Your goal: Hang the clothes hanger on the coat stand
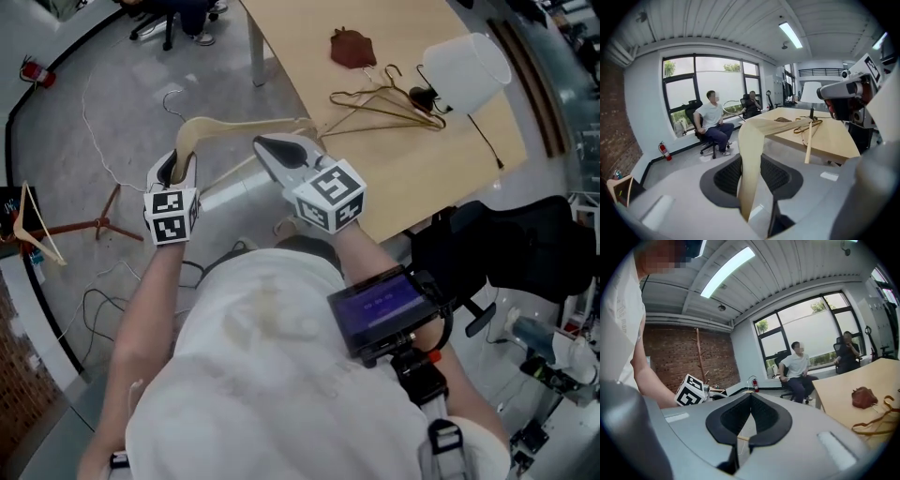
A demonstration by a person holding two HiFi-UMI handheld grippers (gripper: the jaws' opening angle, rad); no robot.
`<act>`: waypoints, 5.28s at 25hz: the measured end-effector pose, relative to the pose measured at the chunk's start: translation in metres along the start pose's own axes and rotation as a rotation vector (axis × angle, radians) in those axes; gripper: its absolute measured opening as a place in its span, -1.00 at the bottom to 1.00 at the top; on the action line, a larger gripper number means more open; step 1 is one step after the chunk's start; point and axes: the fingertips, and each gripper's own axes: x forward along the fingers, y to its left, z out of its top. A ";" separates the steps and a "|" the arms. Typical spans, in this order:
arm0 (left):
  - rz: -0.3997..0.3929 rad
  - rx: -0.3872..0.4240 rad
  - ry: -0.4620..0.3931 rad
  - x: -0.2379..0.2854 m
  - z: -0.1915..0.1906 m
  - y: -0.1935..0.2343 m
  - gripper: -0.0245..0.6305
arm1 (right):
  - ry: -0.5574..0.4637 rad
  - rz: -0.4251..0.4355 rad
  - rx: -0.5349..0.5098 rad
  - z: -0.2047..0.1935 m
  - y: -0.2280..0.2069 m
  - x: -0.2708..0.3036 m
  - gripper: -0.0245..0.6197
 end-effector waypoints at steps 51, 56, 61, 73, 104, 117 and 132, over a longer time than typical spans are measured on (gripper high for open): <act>0.903 -0.501 0.227 -0.231 -0.209 0.279 -0.53 | 0.230 1.060 -0.161 -0.013 0.292 0.350 -0.88; 0.890 -0.456 0.233 -0.254 -0.229 0.317 -0.53 | 0.236 1.063 -0.196 -0.016 0.340 0.373 -0.88; 0.907 -0.399 0.236 -0.284 -0.231 0.368 -0.53 | 0.210 1.047 -0.227 -0.007 0.383 0.401 -0.88; 0.987 -0.322 0.225 -0.313 -0.238 0.451 -0.53 | 0.176 1.072 -0.260 0.013 0.453 0.465 -0.88; 1.063 -0.477 0.482 -0.222 -0.287 0.571 -0.52 | 0.342 1.406 -0.242 0.002 0.503 0.624 -0.88; 1.110 -0.479 0.611 -0.209 -0.332 0.578 -0.52 | 0.390 1.429 -0.275 -0.003 0.479 0.648 -0.88; 1.129 -0.505 0.670 -0.209 -0.353 0.591 -0.49 | 0.416 1.455 -0.264 -0.012 0.470 0.661 -0.88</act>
